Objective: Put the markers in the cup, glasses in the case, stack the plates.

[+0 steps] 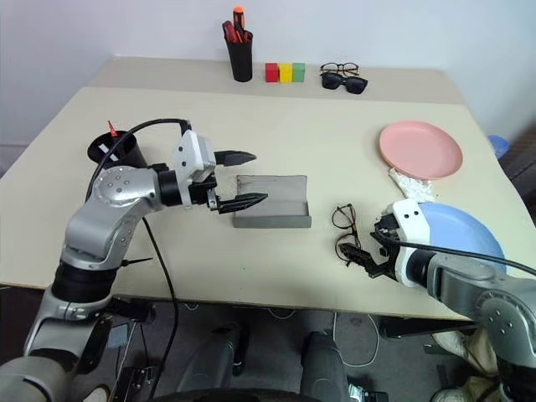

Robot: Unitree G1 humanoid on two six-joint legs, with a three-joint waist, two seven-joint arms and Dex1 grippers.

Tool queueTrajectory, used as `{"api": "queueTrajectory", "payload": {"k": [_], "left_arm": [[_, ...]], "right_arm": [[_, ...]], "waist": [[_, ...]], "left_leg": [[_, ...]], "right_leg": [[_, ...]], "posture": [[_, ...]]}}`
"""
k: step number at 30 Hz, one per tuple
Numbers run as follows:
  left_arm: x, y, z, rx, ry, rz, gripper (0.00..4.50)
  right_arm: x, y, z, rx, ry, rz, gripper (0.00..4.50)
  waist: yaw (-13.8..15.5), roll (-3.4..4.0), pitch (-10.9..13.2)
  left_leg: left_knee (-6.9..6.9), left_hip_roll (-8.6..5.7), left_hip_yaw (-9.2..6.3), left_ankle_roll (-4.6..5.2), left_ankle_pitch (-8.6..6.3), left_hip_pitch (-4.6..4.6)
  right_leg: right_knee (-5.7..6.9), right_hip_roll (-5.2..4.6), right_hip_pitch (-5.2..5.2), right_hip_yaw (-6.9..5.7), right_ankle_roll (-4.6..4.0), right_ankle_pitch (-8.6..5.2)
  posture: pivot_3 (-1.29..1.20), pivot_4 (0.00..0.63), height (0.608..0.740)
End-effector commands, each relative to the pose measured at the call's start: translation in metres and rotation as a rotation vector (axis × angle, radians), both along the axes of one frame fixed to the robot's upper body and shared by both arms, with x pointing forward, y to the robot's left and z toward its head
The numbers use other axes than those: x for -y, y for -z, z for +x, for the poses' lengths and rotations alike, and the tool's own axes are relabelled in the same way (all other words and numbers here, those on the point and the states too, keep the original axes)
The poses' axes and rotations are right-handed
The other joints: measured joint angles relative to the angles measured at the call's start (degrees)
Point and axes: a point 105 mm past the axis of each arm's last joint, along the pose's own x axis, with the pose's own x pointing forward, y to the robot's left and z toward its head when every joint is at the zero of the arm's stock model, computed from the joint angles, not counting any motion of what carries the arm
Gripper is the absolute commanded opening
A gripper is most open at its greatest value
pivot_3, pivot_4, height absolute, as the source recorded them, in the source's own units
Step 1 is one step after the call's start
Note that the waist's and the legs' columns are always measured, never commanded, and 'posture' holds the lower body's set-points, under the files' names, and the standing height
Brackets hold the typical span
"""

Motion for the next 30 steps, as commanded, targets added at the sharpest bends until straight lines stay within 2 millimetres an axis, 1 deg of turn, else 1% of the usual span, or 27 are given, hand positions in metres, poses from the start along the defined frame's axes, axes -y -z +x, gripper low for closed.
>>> {"api": "queueTrajectory", "payload": {"k": [1, 3, 4, 5, 7, 12, 22, 30], "left_arm": [[0.0, -0.006, -0.011, 0.02, 0.013, 0.011, 3.96], [-0.002, -0.003, -0.012, 0.003, 0.0, 0.02, 3.96], [-0.003, -0.001, -0.013, -0.004, -0.003, 0.027, 4.03], [-0.003, 0.0, -0.014, -0.012, -0.003, 0.033, 4.03], [-0.004, 0.003, -0.015, -0.028, -0.009, 0.043, 4.03], [-0.005, 0.007, -0.017, -0.057, -0.017, 0.058, 4.03], [-0.007, 0.009, -0.022, -0.085, -0.024, 0.072, 4.03], [-0.012, 0.01, -0.025, -0.107, -0.047, 0.085, 4.03]], "right_arm": [[0.002, -0.006, 0.005, -0.002, -0.013, 0.021, 4.5], [0.001, -0.009, 0.011, -0.001, -0.016, 0.036, 4.5], [0.0, -0.01, 0.013, 0.001, -0.02, 0.045, 3.94], [-0.001, -0.012, 0.015, 0.004, -0.023, 0.054, 3.59], [-0.002, -0.014, 0.018, 0.006, -0.025, 0.064, 2.64], [-0.004, -0.015, 0.02, -0.001, -0.038, 0.062, 2.64], [-0.005, -0.007, 0.018, -0.031, -0.061, 0.055, 2.64], [-0.005, -0.005, 0.024, -0.033, -0.071, 0.058, 2.64]], "waist": [[0.1, 0.0, 0.0], [0.1, 0.0, 0.0], [0.2, 0.0, 0.0], [0.2, 0.0, 0.0], [0.2, 0.0, 0.0], [0.3, 0.0, 0.0], [0.3, 0.0, 0.0], [0.2, 0.0, 0.0]], "left_leg": [[0.0, 0.0, 0.0, 0.0, 0.0, 0.0], [0.02, 0.0, 0.01, 0.0, 0.0, 0.0], [0.03, 0.0, 0.01, 0.0, 0.0, -0.01], [0.02, -0.01, 0.02, 0.0, 0.0, -0.01], [0.0, -0.01, 0.01, 0.0, 0.0, -0.01], [0.0, -0.02, 0.01, -0.01, 0.0, -0.05], [-0.02, -0.01, 0.01, -0.01, -0.01, -0.05], [-0.02, -0.01, 0.01, -0.01, -0.01, -0.06]], "right_leg": [[0.0, 0.0, 0.0, 0.0, 0.0, 0.0], [-0.01, -0.01, 0.01, 0.0, 0.0, 0.0], [-0.02, -0.01, 0.01, 0.0, 0.0, 0.0], [-0.03, -0.02, 0.0, 0.01, 0.0, 0.0], [-0.03, -0.01, 0.0, 0.01, 0.0, -0.01], [-0.04, -0.01, -0.02, 0.0, 0.01, -0.01], [-0.04, 0.0, -0.05, 0.0, 0.01, -0.01], [-0.04, -0.01, -0.07, 0.01, 0.0, -0.01]], "posture": [[0.0, 0.15, 0.74], [0.0, 0.15, 0.74], [0.0, 0.15, 0.74], [0.0, 0.15, 0.74], [0.0, 0.15, 0.74], [0.0, 0.15, 0.74], [0.0, 0.15, 0.74], [0.0, 0.15, 0.74]]}}
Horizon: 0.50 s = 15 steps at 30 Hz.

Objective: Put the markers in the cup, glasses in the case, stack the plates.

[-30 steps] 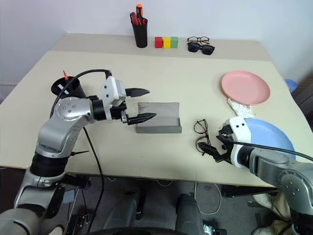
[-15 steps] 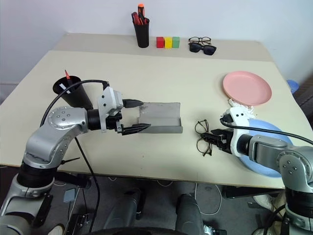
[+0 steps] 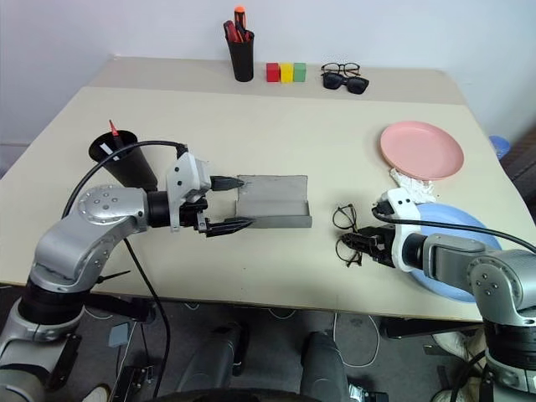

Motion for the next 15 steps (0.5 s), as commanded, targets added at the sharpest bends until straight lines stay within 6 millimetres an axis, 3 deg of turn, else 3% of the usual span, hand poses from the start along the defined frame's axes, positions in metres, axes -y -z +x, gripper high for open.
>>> {"api": "queueTrajectory", "payload": {"k": [1, 15], "left_arm": [[-0.001, -0.01, -0.007, 0.041, 0.006, -0.005, 4.03], [-0.008, -0.011, -0.008, 0.041, -0.036, 0.003, 4.03]], "right_arm": [[-0.002, -0.009, 0.007, 0.046, -0.011, 0.008, 2.64], [-0.003, -0.009, 0.021, 0.06, -0.038, 0.014, 2.64]], "waist": [[0.0, 0.0, 0.0], [0.0, 0.01, 0.0]], "left_leg": [[0.0, 0.0, 0.0, 0.0, 0.0, -0.01], [-0.01, 0.0, 0.01, -0.01, 0.0, -0.06]], "right_leg": [[0.0, 0.0, -0.01, 0.0, 0.0, 0.0], [-0.01, 0.0, -0.07, 0.0, 0.0, 0.0]], "posture": [[0.0, 0.15, 0.74], [0.0, 0.15, 0.74]]}}
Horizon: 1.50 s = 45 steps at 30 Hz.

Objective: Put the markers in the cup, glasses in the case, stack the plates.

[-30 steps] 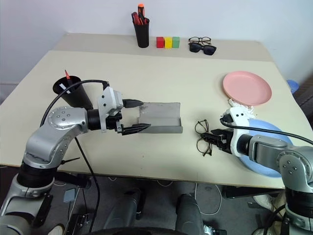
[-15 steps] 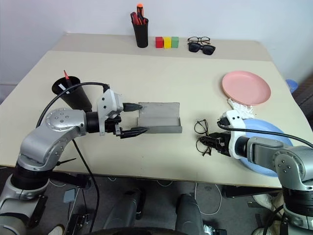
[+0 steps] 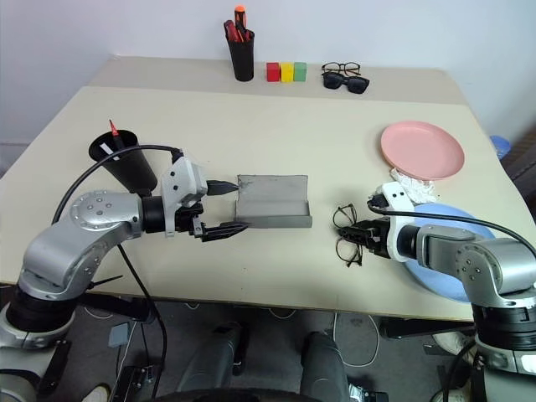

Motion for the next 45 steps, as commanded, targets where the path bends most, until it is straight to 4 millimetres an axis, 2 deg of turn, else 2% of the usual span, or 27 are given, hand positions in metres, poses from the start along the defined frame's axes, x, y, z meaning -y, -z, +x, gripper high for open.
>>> {"api": "queueTrajectory", "payload": {"k": [1, 3, 5, 7, 8, 12, 16, 18, 22, 24, 27, 30, 33, 34, 37, 40, 45], "left_arm": [[-0.002, -0.01, -0.003, 0.047, -0.004, -0.003, 4.03], [-0.002, -0.01, -0.003, 0.048, -0.006, -0.002, 4.03], [-0.003, -0.01, -0.003, 0.049, -0.008, -0.002, 4.03], [-0.003, -0.011, -0.002, 0.051, -0.009, -0.001, 4.03], [-0.004, -0.011, -0.001, 0.051, -0.009, 0.0, 4.03], [-0.003, -0.012, 0.002, 0.058, -0.012, -0.005, 4.03], [-0.003, -0.014, 0.006, 0.067, -0.022, -0.026, 4.03], [-0.003, -0.02, 0.011, 0.094, -0.041, -0.069, 4.03], [-0.009, -0.031, 0.016, 0.178, -0.078, -0.192, 4.03], [-0.014, -0.035, 0.014, 0.243, -0.084, -0.221, 4.03], [-0.027, -0.018, 0.002, 0.04, -0.014, -0.309, 4.03], [-0.051, -0.001, -0.004, 0.055, -0.058, -0.307, 4.03], [-0.068, 0.012, -0.02, -0.047, 0.048, -0.237, 4.03], [-0.073, 0.006, -0.026, -0.064, 0.095, -0.272, 4.03], [-0.091, 0.01, -0.036, -0.091, 0.161, -0.204, 4.03], [-0.1, 0.014, -0.04, -0.106, 0.192, -0.155, 4.03], [-0.101, 0.013, -0.037, -0.075, 0.197, -0.144, 4.03]], "right_arm": [[-0.002, -0.008, 0.003, 0.039, -0.014, 0.008, 2.64], [-0.001, -0.007, 0.003, 0.038, -0.015, 0.008, 2.09], [-0.001, -0.006, 0.002, 0.036, -0.017, 0.006, 1.34], [0.0, -0.006, 0.0, 0.033, -0.019, 0.005, 0.31], [0.0, -0.006, -0.001, 0.032, -0.019, 0.005, 0.06], [0.004, -0.008, -0.005, 0.038, -0.019, -0.004, 0.06], [0.004, -0.023, -0.006, 0.096, -0.034, 0.009, 0.06], [-0.003, -0.042, -0.005, 0.178, -0.083, 0.059, 0.06], [-0.026, -0.105, 0.01, 0.462, -0.161, 0.158, 0.06], [-0.038, -0.119, 0.015, 0.522, -0.193, 0.161, 0.06], [-0.067, -0.13, 0.025, 0.603, -0.265, 0.159, 0.06], [-0.094, -0.119, 0.036, 0.602, -0.321, 0.151, 0.06], [-0.109, -0.1, 0.049, 0.594, -0.352, 0.103, 0.06], [-0.113, -0.095, 0.053, 0.588, -0.355, 0.097, 0.06], [-0.128, -0.082, 0.062, 0.589, -0.401, 0.061, 0.06], [-0.14, -0.075, 0.07, 0.597, -0.432, 0.045, 0.06], [-0.147, -0.062, 0.071, 0.581, -0.504, -0.007, 0.06]], "waist": [[0.0, 0.0, 0.0], [0.0, 0.0, 0.0], [0.0, 0.0, 0.0], [0.0, 0.0, 0.0], [0.0, -0.01, 0.0], [0.1, -0.01, 0.0], [0.1, 0.0, 0.0], [0.1, 0.01, 0.0], [-0.9, 0.06, 0.1], [-1.4, 0.05, 0.1], [-1.9, 0.04, 0.0], [-2.6, 0.07, 0.1], [-2.7, 0.06, 0.1], [-2.6, 0.1, 0.1], [-2.9, 0.14, 0.1], [-2.9, 0.2, 0.1], [-2.8, 0.2, 0.1]], "left_leg": [[0.0, 0.0, 0.0, 0.0, 0.0, 0.0], [0.0, 0.0, 0.01, 0.0, 0.0, -0.01], [0.0, 0.0, 0.01, 0.0, 0.0, 0.0], [-0.01, 0.0, 0.01, 0.0, 0.0, -0.01], [-0.01, 0.0, 0.01, 0.0, 0.0, 0.0], [0.0, 0.0, 0.01, 0.0, 0.0, 0.0], [0.0, 0.0, 0.01, 0.0, 0.0, -0.02], [0.0, 0.0, 0.01, 0.0, 0.0, -0.01], [0.0, 0.01, 0.04, 0.0, 0.0, -0.01], [-0.03, 0.02, -0.04, -0.01, 0.0, -0.01], [-0.15, 0.04, -0.03, 0.0, 0.0, 0.05], [-0.2, 0.02, -0.03, 0.0, 0.0, 0.04], [-0.14, 0.01, -0.02, 0.0, 0.0, -0.02], [-0.12, 0.0, -0.01, -0.01, 0.0, -0.03], [-0.08, 0.02, -0.03, -0.05, -0.01, -0.04], [-0.14, 0.02, -0.01, -0.05, -0.01, 0.0], [-0.23, 0.02, -0.02, -0.06, 0.01, -0.06]], "right_leg": [[0.0, 0.0, 0.0, 0.0, 0.0, 0.0], [0.0, 0.0, 0.0, 0.0, 0.0, 0.0], [0.0, 0.0, -0.01, 0.0, 0.0, 0.0], [0.0, 0.0, -0.01, 0.0, 0.0, 0.0], [0.0, 0.0, -0.01, 0.0, 0.0, 0.0], [0.0, 0.0, 0.0, 0.0, 0.0, 0.0], [-0.01, 0.0, 0.0, 0.0, 0.0, 0.0], [-0.01, -0.01, -0.01, 0.0, 0.01, 0.0], [-0.02, 0.0, -0.05, 0.02, 0.02, 0.01], [0.01, 0.03, -0.06, 0.0, 0.02, 0.01], [0.0, 0.05, -0.07, 0.0, -0.01, 0.03], [0.04, 0.03, -0.12, 0.01, 0.01, 0.02], [0.02, 0.02, -0.15, 0.01, -0.01, 0.02], [0.02, 0.02, -0.18, 0.01, -0.03, 0.02], [-0.02, 0.02, -0.35, 0.0, -0.15, 0.09], [-0.02, 0.02, -0.44, 0.02, -0.16, 0.1], [0.02, 0.04, -0.45, 0.01, -0.12, 0.1]], "posture": [[0.0, 0.15, 0.74], [0.0, 0.15, 0.74], [0.0, 0.15, 0.74], [0.0, 0.15, 0.74], [0.0, 0.15, 0.74], [0.0, 0.15, 0.74], [0.0, 0.15, 0.74], [0.0, 0.15, 0.74], [0.0, 0.15, 0.74], [0.0, 0.15, 0.74], [0.0, 0.15, 0.74], [0.0, 0.15, 0.74], [0.0, 0.15, 0.74], [0.0, 0.15, 0.74], [0.0, 0.15, 0.74], [0.0, 0.15, 0.74], [0.0, 0.15, 0.74]]}}
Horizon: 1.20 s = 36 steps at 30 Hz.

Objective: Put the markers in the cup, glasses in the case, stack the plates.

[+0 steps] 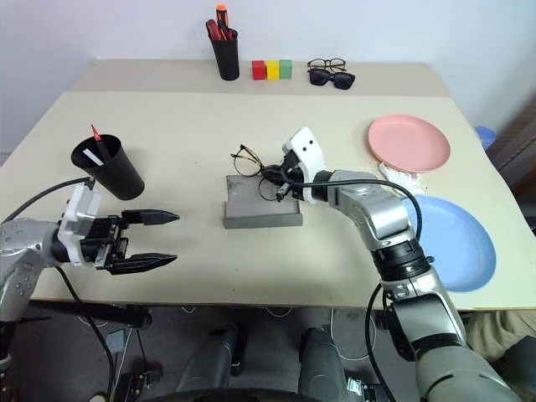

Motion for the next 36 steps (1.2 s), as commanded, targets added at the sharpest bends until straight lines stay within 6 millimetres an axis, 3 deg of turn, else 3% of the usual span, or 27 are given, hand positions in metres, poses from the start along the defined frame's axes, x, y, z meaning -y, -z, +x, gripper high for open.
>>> {"api": "queueTrajectory", "payload": {"k": [1, 7, 10, 13, 15, 19, 22, 25, 28, 31, 36], "left_arm": [[-0.001, -0.008, 0.002, 0.059, 0.002, 0.008, 4.03], [-0.002, -0.009, 0.009, 0.09, -0.046, -0.003, 4.03], [-0.004, -0.008, 0.016, 0.103, -0.072, -0.004, 4.03], [-0.003, -0.012, 0.029, 0.125, -0.101, -0.008, 4.03], [-0.002, -0.015, 0.037, 0.138, -0.116, -0.003, 4.03], [0.009, -0.026, 0.077, 0.231, -0.204, 0.059, 4.03], [0.028, -0.036, 0.113, 0.27, -0.246, 0.076, 4.03], [0.049, -0.038, 0.146, 0.289, -0.269, 0.121, 3.09], [0.079, -0.036, 0.173, 0.32, -0.266, 0.216, 1.58], [0.099, -0.031, 0.188, 0.324, -0.274, 0.272, 0.03], [0.12, -0.016, 0.195, 0.325, -0.235, 0.378, 0.03]], "right_arm": [[-0.004, -0.007, -0.003, 0.043, -0.055, -0.024, 0.06], [0.003, 0.008, -0.027, -0.027, -0.158, -0.117, 0.06], [0.006, 0.011, -0.03, -0.041, -0.155, -0.134, 0.96], [0.014, 0.006, -0.025, 0.023, -0.087, -0.145, 2.31], [0.019, 0.0, -0.024, 0.058, -0.053, -0.127, 2.31], [0.045, -0.023, -0.036, 0.158, 0.015, -0.049, 2.31], [0.081, -0.01, -0.059, 0.223, 0.08, -0.203, 2.31], [0.106, 0.005, -0.086, 0.2, 0.14, -0.244, 2.4], [0.126, 0.024, -0.119, 0.169, 0.182, -0.242, 2.4], [0.138, 0.036, -0.139, 0.16, 0.221, -0.225, 2.4], [0.14, 0.035, -0.155, 0.186, 0.275, -0.159, 2.4]], "waist": [[0.0, 0.0, 0.0], [-0.1, 0.02, 0.0], [-0.1, 0.03, 0.0], [-0.1, 0.03, 0.0], [0.1, 0.02, 0.0], [1.3, 0.0, 0.0], [2.5, -0.04, 0.0], [3.2, -0.2, 0.0], [3.4, -0.33, 0.0], [2.6, -0.44, 0.1], [1.3, -0.48, 0.1]], "left_leg": [[-0.01, 0.0, 0.0, 0.0, 0.0, 0.0], [-0.02, 0.03, -0.03, -0.02, 0.01, 0.05], [-0.01, 0.03, -0.03, -0.02, 0.01, 0.06], [-0.01, 0.03, -0.04, -0.03, 0.01, 0.06], [-0.01, 0.03, -0.05, -0.03, 0.02, 0.05], [0.01, -0.01, -0.03, -0.05, 0.04, 0.02], [0.05, -0.04, -0.02, -0.05, 0.04, 0.02], [0.13, -0.06, 0.06, -0.04, 0.03, 0.01], [0.13, -0.08, 0.1, -0.04, 0.03, -0.03], [0.15, -0.07, 0.1, -0.03, 0.03, -0.02], [0.16, 0.01, 0.05, -0.04, 0.02, 0.05]], "right_leg": [[0.01, 0.0, 0.03, 0.0, 0.0, 0.0], [0.14, 0.05, 0.11, 0.0, 0.02, 0.0], [0.14, 0.05, 0.11, 0.0, 0.01, 0.0], [0.14, 0.06, 0.1, 0.0, 0.0, 0.0], [0.14, 0.06, 0.1, 0.0, 0.01, 0.0], [0.11, 0.04, 0.18, -0.01, 0.09, 0.0], [0.09, 0.03, 0.27, -0.02, 0.33, 0.06], [0.01, -0.03, 0.41, -0.1, 0.49, -0.02], [0.02, -0.07, 0.4, -0.08, 0.5, -0.02], [0.0, -0.07, 0.4, -0.08, 0.69, -0.13], [0.02, -0.05, 0.4, -0.1, 0.66, -0.12]], "posture": [[0.0, 0.15, 0.74], [0.0, 0.15, 0.74], [0.0, 0.15, 0.74], [0.0, 0.15, 0.74], [0.0, 0.15, 0.74], [0.0, 0.15, 0.74], [0.0, 0.15, 0.74], [0.0, 0.15, 0.74], [0.0, 0.15, 0.74], [0.0, 0.15, 0.74], [0.0, 0.15, 0.74]]}}
